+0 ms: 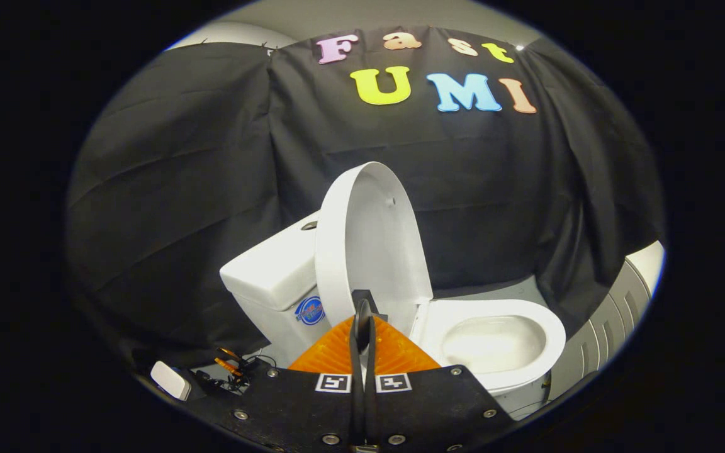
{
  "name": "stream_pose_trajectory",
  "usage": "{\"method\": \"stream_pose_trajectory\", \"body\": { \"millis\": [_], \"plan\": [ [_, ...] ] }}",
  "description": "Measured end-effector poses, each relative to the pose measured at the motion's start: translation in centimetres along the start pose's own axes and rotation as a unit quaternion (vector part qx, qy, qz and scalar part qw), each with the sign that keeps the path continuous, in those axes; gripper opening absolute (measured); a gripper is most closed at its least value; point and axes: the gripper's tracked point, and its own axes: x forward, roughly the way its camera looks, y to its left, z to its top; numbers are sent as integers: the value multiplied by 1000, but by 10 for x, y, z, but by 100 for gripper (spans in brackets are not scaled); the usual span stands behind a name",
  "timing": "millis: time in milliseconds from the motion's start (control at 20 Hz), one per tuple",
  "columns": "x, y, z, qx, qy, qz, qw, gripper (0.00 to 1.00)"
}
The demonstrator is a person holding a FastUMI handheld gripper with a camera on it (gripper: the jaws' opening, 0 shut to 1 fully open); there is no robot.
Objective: Open the toilet lid.
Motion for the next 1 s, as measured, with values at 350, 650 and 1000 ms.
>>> {"method": "stream_pose_trajectory", "body": {
  "millis": [350,650,1000],
  "plan": [
    [8,16,-2,-12,1,2,1000,0],
    [8,17,-2,-37,0,-4,999,0],
    [7,13,-5,-25,-21,56,998,27]
  ]
}}
